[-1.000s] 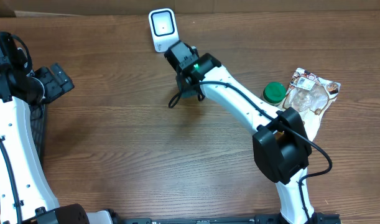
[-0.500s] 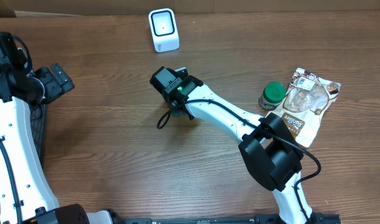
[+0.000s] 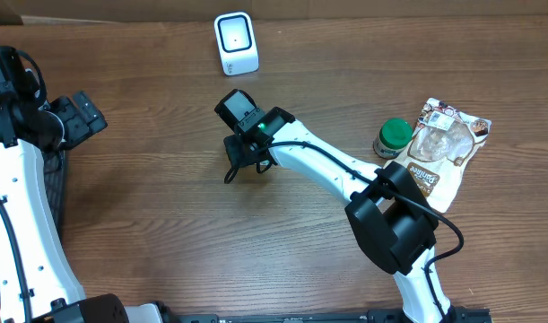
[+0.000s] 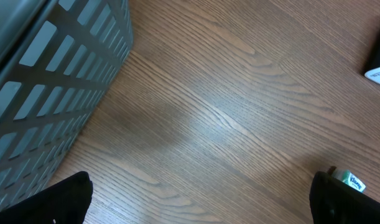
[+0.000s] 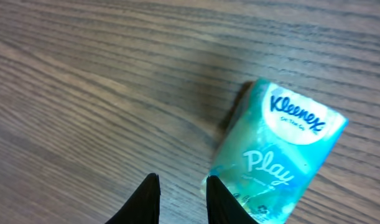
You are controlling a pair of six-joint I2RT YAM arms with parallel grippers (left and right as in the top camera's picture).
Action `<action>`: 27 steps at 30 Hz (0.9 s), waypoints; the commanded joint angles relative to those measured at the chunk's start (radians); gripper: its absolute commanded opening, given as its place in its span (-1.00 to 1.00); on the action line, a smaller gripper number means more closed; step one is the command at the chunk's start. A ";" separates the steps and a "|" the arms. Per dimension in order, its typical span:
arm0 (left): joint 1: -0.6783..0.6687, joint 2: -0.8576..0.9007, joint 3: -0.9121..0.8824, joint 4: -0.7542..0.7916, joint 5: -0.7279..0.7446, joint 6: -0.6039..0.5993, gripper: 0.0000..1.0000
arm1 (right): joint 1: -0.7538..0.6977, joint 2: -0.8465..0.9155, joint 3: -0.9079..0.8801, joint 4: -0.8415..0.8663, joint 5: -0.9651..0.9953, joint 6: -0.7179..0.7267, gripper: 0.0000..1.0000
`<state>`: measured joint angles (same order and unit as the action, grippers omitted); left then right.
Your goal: Scan the item barcode
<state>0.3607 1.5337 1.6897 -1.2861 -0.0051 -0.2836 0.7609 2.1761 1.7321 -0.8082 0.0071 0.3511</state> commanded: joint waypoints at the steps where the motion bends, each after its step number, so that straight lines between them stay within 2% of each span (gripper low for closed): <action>1: -0.001 0.000 0.007 0.003 -0.009 0.018 0.99 | -0.003 -0.007 -0.003 0.007 -0.036 -0.011 -0.59; 9: -0.001 0.000 0.007 0.003 -0.009 0.018 0.99 | 0.017 -0.006 -0.011 0.073 -0.035 0.027 -0.84; 15: -0.001 0.000 0.007 0.003 -0.009 0.018 0.99 | 0.018 0.031 -0.011 0.095 -0.035 0.072 -0.92; 21: -0.001 0.000 0.007 0.003 -0.009 0.018 0.99 | 0.002 0.071 -0.011 0.010 -0.029 0.071 -0.92; 27: -0.001 0.000 0.007 0.003 -0.009 0.018 0.99 | -0.080 0.069 -0.003 -0.096 0.002 0.071 -0.92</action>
<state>0.3607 1.5337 1.6897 -1.2861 -0.0051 -0.2836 0.7364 2.2498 1.7256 -0.8879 -0.0174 0.4152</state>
